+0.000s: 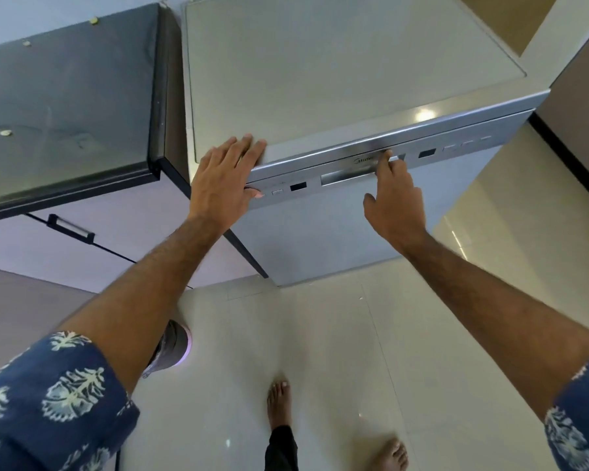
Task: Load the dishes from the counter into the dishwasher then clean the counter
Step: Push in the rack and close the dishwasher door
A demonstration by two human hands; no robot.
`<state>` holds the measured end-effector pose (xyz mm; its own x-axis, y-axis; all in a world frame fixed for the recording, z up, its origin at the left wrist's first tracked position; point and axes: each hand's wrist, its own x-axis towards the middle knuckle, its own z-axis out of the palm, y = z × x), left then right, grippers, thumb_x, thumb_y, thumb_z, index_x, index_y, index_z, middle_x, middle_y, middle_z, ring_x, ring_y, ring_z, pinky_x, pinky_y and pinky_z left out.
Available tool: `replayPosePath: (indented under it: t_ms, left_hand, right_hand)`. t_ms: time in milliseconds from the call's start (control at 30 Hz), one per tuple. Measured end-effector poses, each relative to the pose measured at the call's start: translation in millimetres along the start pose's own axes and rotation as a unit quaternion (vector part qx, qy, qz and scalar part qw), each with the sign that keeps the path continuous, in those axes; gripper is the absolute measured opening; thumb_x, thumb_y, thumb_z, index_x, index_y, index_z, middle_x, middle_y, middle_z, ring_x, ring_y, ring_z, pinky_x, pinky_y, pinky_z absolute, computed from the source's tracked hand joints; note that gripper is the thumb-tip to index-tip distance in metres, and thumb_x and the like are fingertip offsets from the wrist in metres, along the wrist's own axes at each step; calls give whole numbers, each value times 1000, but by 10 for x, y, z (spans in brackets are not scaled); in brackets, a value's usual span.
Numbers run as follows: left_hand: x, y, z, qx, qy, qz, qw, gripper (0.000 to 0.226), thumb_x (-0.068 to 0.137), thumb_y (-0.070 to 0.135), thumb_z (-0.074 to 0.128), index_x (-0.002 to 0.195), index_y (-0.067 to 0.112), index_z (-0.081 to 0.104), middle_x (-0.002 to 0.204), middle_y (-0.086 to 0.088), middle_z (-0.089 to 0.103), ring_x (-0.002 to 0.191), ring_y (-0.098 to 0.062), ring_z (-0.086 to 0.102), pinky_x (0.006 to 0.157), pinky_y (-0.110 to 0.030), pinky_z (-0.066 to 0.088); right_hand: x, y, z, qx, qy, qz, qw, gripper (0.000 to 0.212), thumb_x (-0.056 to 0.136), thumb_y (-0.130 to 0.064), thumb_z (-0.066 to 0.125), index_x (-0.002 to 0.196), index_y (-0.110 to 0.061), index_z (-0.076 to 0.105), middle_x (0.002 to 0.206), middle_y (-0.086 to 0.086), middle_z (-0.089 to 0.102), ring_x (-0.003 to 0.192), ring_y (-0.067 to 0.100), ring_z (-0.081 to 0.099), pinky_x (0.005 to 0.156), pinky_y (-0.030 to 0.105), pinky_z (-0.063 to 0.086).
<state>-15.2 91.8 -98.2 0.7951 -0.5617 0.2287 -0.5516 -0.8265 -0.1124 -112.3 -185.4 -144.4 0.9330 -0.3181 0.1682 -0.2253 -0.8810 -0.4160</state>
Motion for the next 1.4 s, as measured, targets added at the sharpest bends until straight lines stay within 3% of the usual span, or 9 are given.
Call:
replayPosePath:
  t_ms: [100,167,300,467,733,1033,1133,1300,1400]
  left_hand:
    - [3,-16,6,2,2,4,1000,99,78,38,81,155,23,21,158,-6,31,146,-31,30,120,-48,26]
    - [2,-29,12,13,-6,16,1000,101,77,35,82,156,20,19,159,-7,29,147,-30,27,121,-47,24]
    - [-174,-42,81,41,5,3,999,105,77,23,81,157,16,14,161,-8,24,149,-28,22,122,-46,19]
    - [-402,-168,161,30,50,-23,998,100,79,12,78,157,22,17,161,-7,25,149,-28,22,122,-45,19]
    - [-378,-56,200,8,111,-49,993,92,76,29,83,152,20,32,156,-9,36,143,-30,31,118,-43,21]
    - [-325,38,350,32,132,-89,987,92,75,26,82,149,21,28,153,-10,37,143,-32,31,120,-50,19]
    - [-331,98,367,29,143,-102,984,91,76,25,80,150,19,27,154,-11,36,144,-33,29,121,-52,17]
    - [-255,268,544,42,210,-135,967,83,82,58,62,146,12,35,151,-13,38,142,-34,31,122,-53,12]
    - [-204,330,687,39,276,-144,949,79,85,60,55,143,8,41,146,-15,43,139,-35,37,121,-54,13]
  right_hand:
    - [29,26,-185,-50,103,-62,992,49,83,-25,67,127,-12,50,123,13,50,109,33,49,86,43,41]
    - [177,23,-264,-50,138,-148,978,57,80,-33,68,131,-15,49,131,11,48,119,32,45,99,43,36]
    - [628,20,-248,-94,35,-252,963,83,88,-50,61,154,-15,25,160,8,26,149,30,19,121,53,9]
    - [773,158,-154,-125,63,-304,943,73,92,-47,55,153,-17,28,157,6,33,145,28,29,118,46,18]
    - [747,165,-85,-127,109,-301,939,71,93,-46,56,151,-17,29,154,4,37,143,27,32,118,44,18]
    - [723,212,17,-134,153,-304,931,68,95,-47,54,151,-15,32,152,4,38,142,24,32,120,43,16]
    - [647,175,68,-145,174,-286,931,66,97,-45,51,152,-14,31,153,6,38,144,27,31,121,48,15]
    - [545,95,273,-141,233,-270,924,72,96,-54,44,152,-10,33,154,12,37,147,33,27,120,58,11]
    - [523,39,447,-132,276,-264,915,81,96,-63,40,152,-4,33,157,14,34,148,37,23,117,64,12]
